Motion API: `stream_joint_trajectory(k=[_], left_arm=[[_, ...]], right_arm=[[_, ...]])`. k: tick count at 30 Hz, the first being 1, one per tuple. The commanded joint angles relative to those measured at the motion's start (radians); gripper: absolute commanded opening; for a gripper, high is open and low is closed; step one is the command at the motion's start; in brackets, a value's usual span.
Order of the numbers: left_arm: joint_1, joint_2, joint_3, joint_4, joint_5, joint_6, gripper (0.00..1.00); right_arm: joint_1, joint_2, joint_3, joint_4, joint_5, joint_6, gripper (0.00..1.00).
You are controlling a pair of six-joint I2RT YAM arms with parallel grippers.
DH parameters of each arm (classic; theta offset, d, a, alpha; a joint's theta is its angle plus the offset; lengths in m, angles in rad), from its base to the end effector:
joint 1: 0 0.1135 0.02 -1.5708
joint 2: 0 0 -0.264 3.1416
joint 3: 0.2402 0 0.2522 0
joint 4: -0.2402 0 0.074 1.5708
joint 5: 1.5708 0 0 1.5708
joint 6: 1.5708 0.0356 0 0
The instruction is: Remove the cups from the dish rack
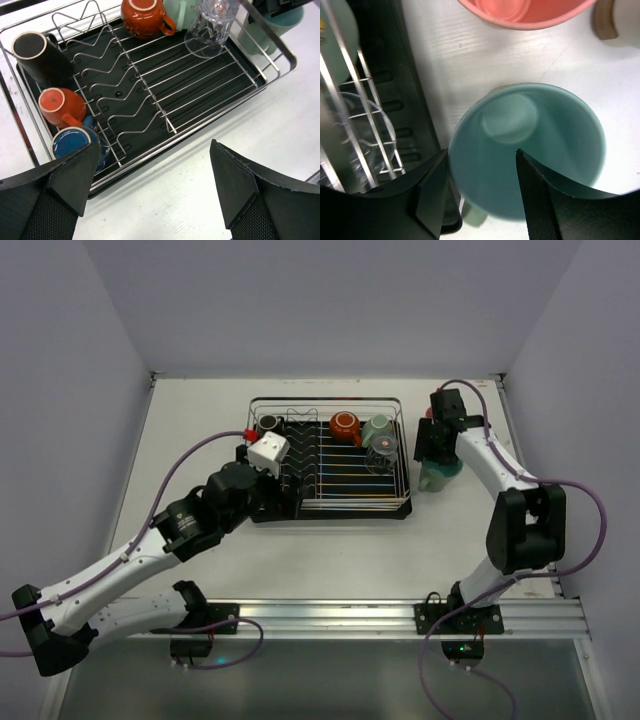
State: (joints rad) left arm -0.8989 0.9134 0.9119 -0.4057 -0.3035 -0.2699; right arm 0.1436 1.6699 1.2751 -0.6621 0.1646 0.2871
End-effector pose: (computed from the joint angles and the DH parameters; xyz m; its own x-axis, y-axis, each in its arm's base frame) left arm 0.1346 -0.1522 0.3393 -0.3912 0.0831 -0.9166 0.4895 0.8622 -0.1308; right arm 0.3462 0.0442 0.2423 -0.8440 0.1602 -0.5119 0.1851 0.9827 0.0023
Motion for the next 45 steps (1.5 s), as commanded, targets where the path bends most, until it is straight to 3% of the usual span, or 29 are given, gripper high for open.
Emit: stream_joint_trajectory(k=[1,6,9,13,18,22,32,45], left_arm=[[-0.001,0.031,0.093,0.03,0.04,-0.04,1.0],[-0.001,0.102,0.105,0.181,0.055,-0.074,1.0],[-0.003,0.237,0.166,0.237,0.09,-0.083,1.0],[-0.003,0.459,0.275,0.315,0.133,-0.075,1.0],[-0.003,0.675,0.47,0.35,0.184,-0.043,1.0],[-0.003,0.841,0.576,0.361,0.19,-0.002,1.0],[-0.001,1.073,0.788,0.309,0.126,0.064,1.0],[-0.001,1.202,0.852,0.312,0.055,0.118,0.97]], right_arm=[[-0.004,-0.134,0.043,0.024,0.003,0.0,0.58],[-0.003,-0.307,-0.003,0.041,-0.007,0.021,0.59],[-0.004,-0.482,-0.091,0.099,-0.043,0.066,0.68],[-0.001,-0.729,-0.302,0.225,-0.213,0.133,0.77],[-0.002,-1.031,-0.491,0.367,-0.33,0.227,0.75],[-0.002,-1.15,-0.589,0.401,-0.414,0.253,0.73],[-0.001,-1.251,-0.638,0.395,-0.47,0.262,0.73],[-0.001,-1.257,-0.617,0.391,-0.482,0.264,0.72]])
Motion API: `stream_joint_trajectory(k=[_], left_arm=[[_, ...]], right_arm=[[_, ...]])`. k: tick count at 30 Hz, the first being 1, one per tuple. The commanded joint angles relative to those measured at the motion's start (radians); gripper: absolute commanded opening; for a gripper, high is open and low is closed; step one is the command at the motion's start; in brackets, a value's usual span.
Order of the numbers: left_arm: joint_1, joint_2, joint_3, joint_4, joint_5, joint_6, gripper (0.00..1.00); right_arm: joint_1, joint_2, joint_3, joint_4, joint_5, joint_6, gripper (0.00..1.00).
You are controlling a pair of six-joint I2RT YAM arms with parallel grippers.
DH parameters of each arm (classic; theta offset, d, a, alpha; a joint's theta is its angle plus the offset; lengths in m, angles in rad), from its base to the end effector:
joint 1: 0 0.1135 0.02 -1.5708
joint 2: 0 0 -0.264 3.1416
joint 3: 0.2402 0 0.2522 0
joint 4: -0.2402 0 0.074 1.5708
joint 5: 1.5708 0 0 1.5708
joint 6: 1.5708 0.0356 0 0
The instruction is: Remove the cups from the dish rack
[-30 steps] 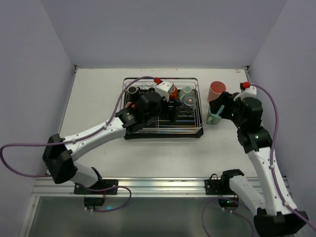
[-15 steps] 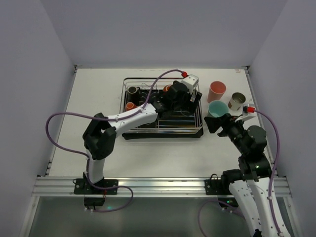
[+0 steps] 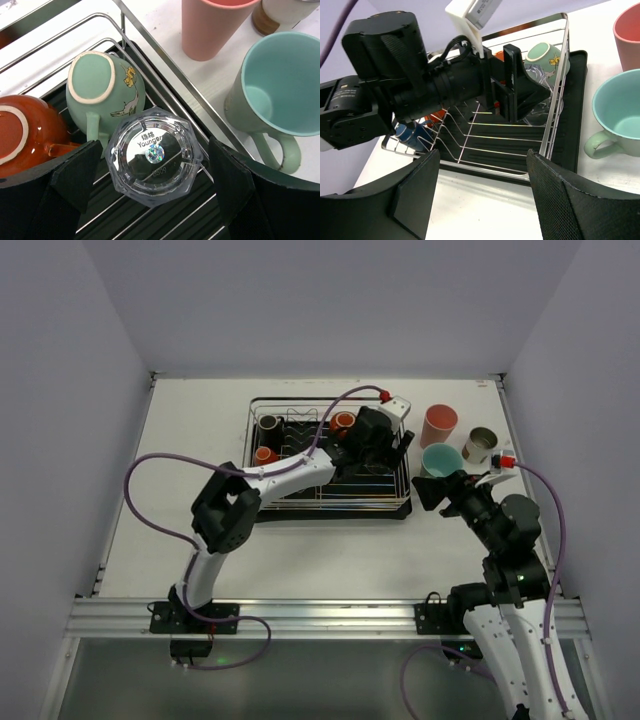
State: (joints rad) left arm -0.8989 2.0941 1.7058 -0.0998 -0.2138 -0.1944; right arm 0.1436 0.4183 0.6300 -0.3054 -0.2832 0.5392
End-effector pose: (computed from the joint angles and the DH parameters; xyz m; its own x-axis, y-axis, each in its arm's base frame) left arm 0.3156 -0.3846 0.2539 -0.4116 0.2143 -0.8858 0.5796 0.8116 -0.0730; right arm 0.1108 0.0261 0.3207 -0.2914 0.4560 -0.8409 -0.3066 0.7882 0.5336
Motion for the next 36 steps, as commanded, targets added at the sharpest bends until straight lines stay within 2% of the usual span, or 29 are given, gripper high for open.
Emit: stream_joint_trajectory(k=[1,4,5,7,8,13,16,17,20,24,25,28,36], left_arm=[[-0.001,0.026,0.06,0.011,-0.039,0.046,0.94],[-0.001,0.027,0.057,0.018,-0.05,0.052,0.81],[-0.001,0.024,0.051,0.025,-0.052,0.053,0.7],[-0.001,-0.008,0.019,0.049,-0.052,0.056,0.61],[-0.001,-0.043,0.006,0.057,-0.053,0.055,0.53],[-0.001,-0.215,-0.126,0.159,-0.027,0.024,0.41],[-0.001,-0.36,-0.236,0.216,0.028,-0.032,0.38],[-0.001,-0.441,-0.273,0.241,0.043,-0.049,0.36],[-0.001,-0.552,-0.423,0.331,0.097,-0.147,0.34],[0.009,-0.719,-0.612,0.506,0.235,-0.362,0.34],[0.009,-0.738,-0.679,0.599,0.267,-0.399,0.34],[0.011,-0.784,-0.768,0.728,0.347,-0.516,0.33],[0.009,-0.787,-0.815,0.865,0.405,-0.606,0.33]], right_arm=[[-0.001,-0.007,0.028,0.032,-0.034,0.011,0.72],[-0.002,-0.016,0.027,0.038,-0.024,0.01,0.72],[-0.001,-0.018,0.025,0.04,-0.021,0.011,0.72],[-0.001,-0.016,0.017,0.049,-0.017,0.011,0.72],[-0.001,-0.015,0.017,0.049,-0.016,0.016,0.72],[-0.002,0.008,-0.013,0.121,-0.063,0.071,0.76],[-0.002,0.017,-0.049,0.204,-0.123,0.131,0.77],[-0.002,0.013,-0.059,0.228,-0.151,0.169,0.75],[-0.002,0.01,-0.107,0.342,-0.191,0.258,0.72],[-0.002,0.013,-0.16,0.46,-0.267,0.361,0.7],[-0.001,0.01,-0.168,0.501,-0.275,0.378,0.7],[0.001,0.001,-0.194,0.583,-0.315,0.444,0.7],[0.016,0.092,-0.202,0.716,-0.424,0.53,0.69]])
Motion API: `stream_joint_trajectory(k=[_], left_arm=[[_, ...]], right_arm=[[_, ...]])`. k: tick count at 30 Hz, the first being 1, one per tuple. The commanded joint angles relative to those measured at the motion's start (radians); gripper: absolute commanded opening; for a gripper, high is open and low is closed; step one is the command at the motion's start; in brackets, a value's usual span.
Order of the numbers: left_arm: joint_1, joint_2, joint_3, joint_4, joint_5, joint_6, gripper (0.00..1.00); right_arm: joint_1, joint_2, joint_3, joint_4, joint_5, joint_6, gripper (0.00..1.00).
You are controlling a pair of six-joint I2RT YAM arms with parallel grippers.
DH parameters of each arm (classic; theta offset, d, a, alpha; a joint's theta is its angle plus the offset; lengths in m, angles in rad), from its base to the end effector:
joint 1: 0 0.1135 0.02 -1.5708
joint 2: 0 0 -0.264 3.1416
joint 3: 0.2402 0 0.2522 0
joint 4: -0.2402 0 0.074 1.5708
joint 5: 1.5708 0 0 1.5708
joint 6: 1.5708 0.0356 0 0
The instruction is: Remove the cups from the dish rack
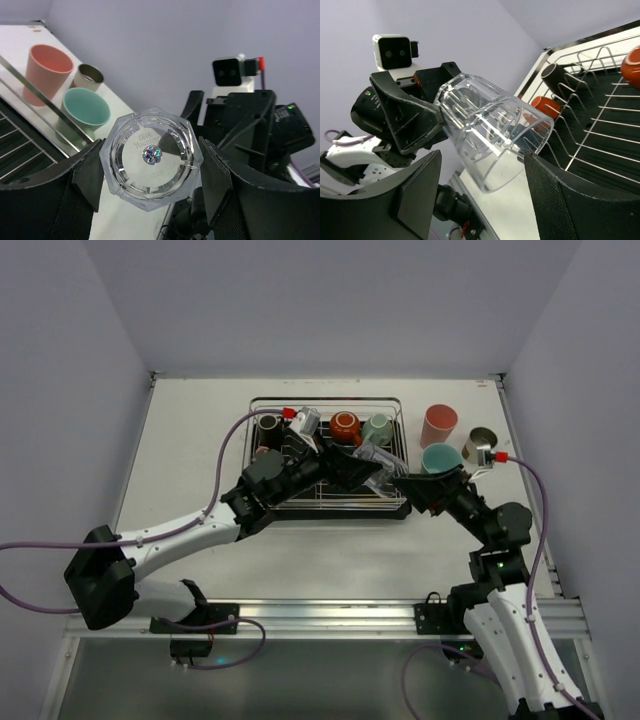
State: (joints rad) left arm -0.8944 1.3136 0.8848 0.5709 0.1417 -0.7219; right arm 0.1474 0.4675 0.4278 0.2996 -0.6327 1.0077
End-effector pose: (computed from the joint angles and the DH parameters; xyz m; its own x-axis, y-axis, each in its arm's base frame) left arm 0.1893 -0.2439 0.3370 -0.5014 -0.4204 -0.7562 0.7037 0.3103 -0.6391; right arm 0.1262 0.0400 0.3091 -0.4425 0.6237 -0.6444 -0.5799 0.3491 0.7361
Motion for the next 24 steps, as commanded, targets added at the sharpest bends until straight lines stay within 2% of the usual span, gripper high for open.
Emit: stream_joint_trajectory(k=[1,5,8,9,10,11,13,14,15,16,18,19,21,22,23,24], left_arm=[[0.005,-0.004,0.005,0.214,0.062,-0.085,0.33],[0.002,0.022,-0.013,0.277,0.079,-0.117,0.33],[0.0,0.019,-0.041,0.306,0.075,-0.129,0.33],[0.0,0.016,-0.046,0.307,0.075,-0.128,0.33],[0.0,0.012,-0.055,0.302,0.07,-0.126,0.34],[0.0,0.0,-0.061,0.297,0.061,-0.123,0.39],[0.0,-0.013,-0.073,0.287,0.05,-0.114,0.49],[0.0,-0.026,-0.084,0.278,0.049,-0.11,0.62],[0.0,-0.036,-0.086,0.261,0.047,-0.084,0.71],[0.0,-0.051,-0.084,0.194,0.023,-0.062,0.86],[0.0,-0.106,-0.086,0.114,-0.008,0.008,0.98],[0.0,-0.128,-0.084,0.015,-0.025,0.033,1.0],[0.0,-0.197,-0.073,-0.101,-0.1,0.111,1.0],[-0.001,-0.223,-0.072,-0.209,-0.119,0.137,1.0],[0.0,-0.272,-0.069,-0.27,-0.135,0.159,1.0],[0.0,-0.293,-0.055,-0.329,-0.137,0.201,1.0]], right_arm=[[0.017,0.059,-0.001,0.142,-0.081,0.068,0.69],[0.055,0.112,-0.018,0.265,-0.071,0.124,0.64],[0.087,0.125,-0.023,0.329,-0.033,0.144,0.46],[0.093,0.119,-0.02,0.335,-0.007,0.144,0.36],[0.104,0.114,-0.018,0.34,0.002,0.141,0.32],[0.106,0.109,-0.017,0.34,0.013,0.137,0.28],[0.109,0.096,-0.017,0.343,0.037,0.134,0.13],[0.107,0.091,-0.015,0.34,0.042,0.125,0.07],[0.109,0.086,-0.006,0.328,0.047,0.112,0.03],[0.109,0.073,0.008,0.237,0.06,0.091,0.0],[0.109,0.056,0.09,0.066,0.097,-0.029,0.0],[0.109,0.048,0.12,-0.099,0.123,-0.076,0.0],[0.107,0.037,0.21,-0.256,0.253,-0.219,0.0],[0.109,0.046,0.254,-0.457,0.308,-0.274,0.0],[0.109,0.086,0.299,-0.546,0.45,-0.376,0.0],[0.109,0.114,0.375,-0.623,0.514,-0.415,0.0]])
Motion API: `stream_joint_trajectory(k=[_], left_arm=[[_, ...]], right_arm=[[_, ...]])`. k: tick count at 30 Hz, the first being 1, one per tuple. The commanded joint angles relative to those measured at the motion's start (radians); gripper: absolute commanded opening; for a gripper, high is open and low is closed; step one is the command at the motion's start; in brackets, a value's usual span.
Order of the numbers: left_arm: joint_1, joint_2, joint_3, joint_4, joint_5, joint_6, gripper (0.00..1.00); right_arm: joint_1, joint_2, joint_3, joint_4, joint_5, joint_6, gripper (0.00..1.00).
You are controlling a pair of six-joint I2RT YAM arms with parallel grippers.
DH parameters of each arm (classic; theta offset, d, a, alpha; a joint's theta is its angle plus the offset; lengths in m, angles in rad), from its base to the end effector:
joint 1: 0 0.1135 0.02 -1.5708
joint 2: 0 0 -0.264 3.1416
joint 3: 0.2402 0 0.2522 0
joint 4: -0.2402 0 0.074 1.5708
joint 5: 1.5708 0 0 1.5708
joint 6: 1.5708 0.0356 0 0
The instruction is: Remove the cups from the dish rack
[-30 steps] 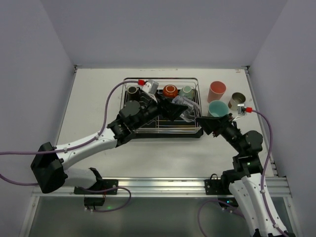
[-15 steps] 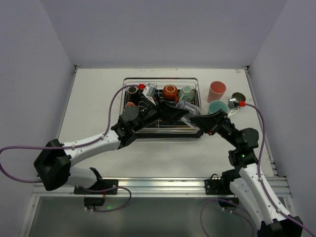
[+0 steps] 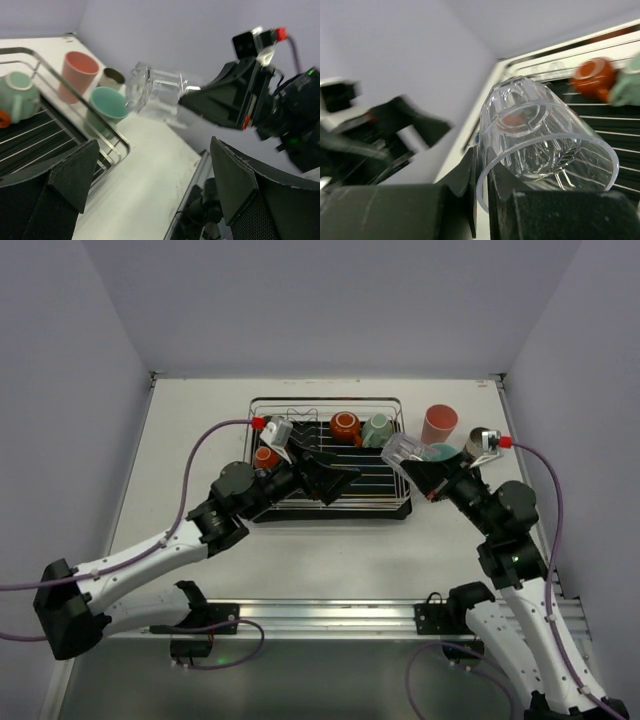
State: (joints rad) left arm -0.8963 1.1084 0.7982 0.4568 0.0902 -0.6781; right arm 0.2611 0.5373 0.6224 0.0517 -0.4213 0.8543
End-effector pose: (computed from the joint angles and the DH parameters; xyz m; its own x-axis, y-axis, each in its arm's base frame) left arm 0.1612 -0.2067 0.3481 -0.4518 -0.4354 -0.7787 0.7063 0.3586 -0.6103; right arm 0.1292 0.0496 0.3437 -0.3863 0.6091 -0.6927 -0.5111 0.4838 0.7104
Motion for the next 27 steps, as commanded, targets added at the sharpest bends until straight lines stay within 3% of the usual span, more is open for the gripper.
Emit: stream_joint_trajectory(k=[1,2,6,10,15,22,27], left_arm=[[0.002,-0.111,0.039,-0.341,-0.084,0.175,1.0],[0.002,-0.158,0.045,-0.393,-0.083,0.205,1.0],[-0.001,-0.264,0.071,-0.63,-0.061,0.27,1.0],[-0.001,-0.355,0.095,-0.854,-0.197,0.337,1.0],[-0.003,-0.501,0.013,-0.886,-0.309,0.376,1.0],[-0.001,-0.542,-0.076,-0.857,-0.275,0.407,1.0],[0.0,-0.541,-0.082,-0.848,-0.239,0.414,1.0]], right_arm=[[-0.005,0.073,0.216,-0.492,0.364,-0.296,0.0],[-0.006,0.137,0.28,-0.547,0.489,-0.349,0.0],[-0.025,0.265,0.385,-0.7,0.755,-0.423,0.0],[-0.109,0.367,0.433,-0.756,0.868,-0.469,0.0],[-0.314,0.513,0.454,-0.75,0.782,-0.497,0.0],[-0.433,0.766,0.528,-0.676,0.607,-0.486,0.0],[-0.451,0.869,0.522,-0.636,0.582,-0.492,0.0]])
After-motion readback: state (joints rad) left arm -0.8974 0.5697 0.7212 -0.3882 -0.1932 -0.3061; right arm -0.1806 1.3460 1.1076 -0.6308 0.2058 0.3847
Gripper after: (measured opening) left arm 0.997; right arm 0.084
